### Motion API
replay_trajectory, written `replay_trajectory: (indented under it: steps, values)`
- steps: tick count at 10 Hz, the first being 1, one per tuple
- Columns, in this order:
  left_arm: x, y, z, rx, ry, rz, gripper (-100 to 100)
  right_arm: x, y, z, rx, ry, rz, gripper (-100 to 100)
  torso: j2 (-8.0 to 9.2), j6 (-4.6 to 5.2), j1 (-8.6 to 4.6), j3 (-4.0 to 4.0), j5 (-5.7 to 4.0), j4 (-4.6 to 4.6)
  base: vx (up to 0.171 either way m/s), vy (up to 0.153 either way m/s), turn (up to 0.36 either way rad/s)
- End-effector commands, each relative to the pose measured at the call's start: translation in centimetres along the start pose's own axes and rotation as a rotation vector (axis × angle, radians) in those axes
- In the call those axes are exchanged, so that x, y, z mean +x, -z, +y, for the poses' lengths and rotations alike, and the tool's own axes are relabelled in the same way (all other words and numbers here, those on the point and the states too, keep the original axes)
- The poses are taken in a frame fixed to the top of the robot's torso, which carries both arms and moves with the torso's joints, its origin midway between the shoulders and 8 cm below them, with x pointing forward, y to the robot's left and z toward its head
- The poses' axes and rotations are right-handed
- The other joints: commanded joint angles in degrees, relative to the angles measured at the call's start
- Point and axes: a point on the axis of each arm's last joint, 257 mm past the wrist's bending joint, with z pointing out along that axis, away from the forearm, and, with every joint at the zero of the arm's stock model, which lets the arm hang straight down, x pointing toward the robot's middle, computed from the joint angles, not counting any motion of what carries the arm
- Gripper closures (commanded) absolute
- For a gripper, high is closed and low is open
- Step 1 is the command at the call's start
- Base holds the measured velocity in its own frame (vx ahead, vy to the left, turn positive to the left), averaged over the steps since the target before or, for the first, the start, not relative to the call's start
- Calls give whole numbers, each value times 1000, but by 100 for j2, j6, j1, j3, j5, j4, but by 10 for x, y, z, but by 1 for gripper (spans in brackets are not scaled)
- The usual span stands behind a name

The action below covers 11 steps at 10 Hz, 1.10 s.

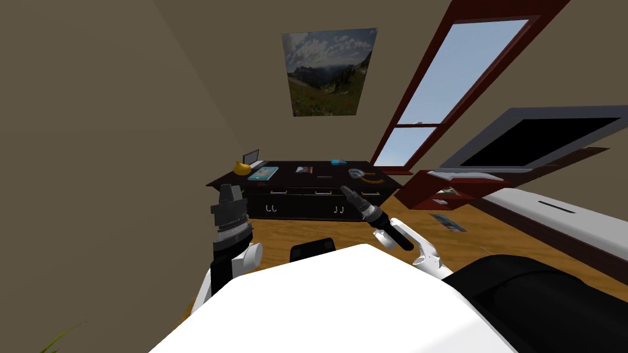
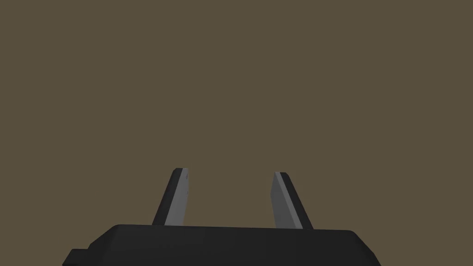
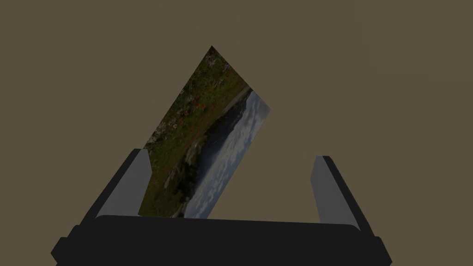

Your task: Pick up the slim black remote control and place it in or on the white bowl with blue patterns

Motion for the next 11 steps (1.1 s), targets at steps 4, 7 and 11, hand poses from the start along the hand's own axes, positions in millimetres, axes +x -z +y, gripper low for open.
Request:
replay_trajectory:
  steps: [4, 7, 11]
  values:
    - [0, 0, 0, 0, 0, 0, 0, 22, 17, -19, 22, 62, 142, -100, -7, 0, 7, -4, 1, -1, -64, -54, 90]
    - [0, 0, 0, 0, 0, 0, 0, 34, 29, -31, 30, 104, 239, -100, -1, -3, -2, -1, -1, -1, -71, -56, 118]
    - [0, 0, 0, 0, 0, 0, 0, 52, 54, -56, 65, 148, 374, -100, -21, 0, 6, -12, 1, -5, -29, -36, 119]
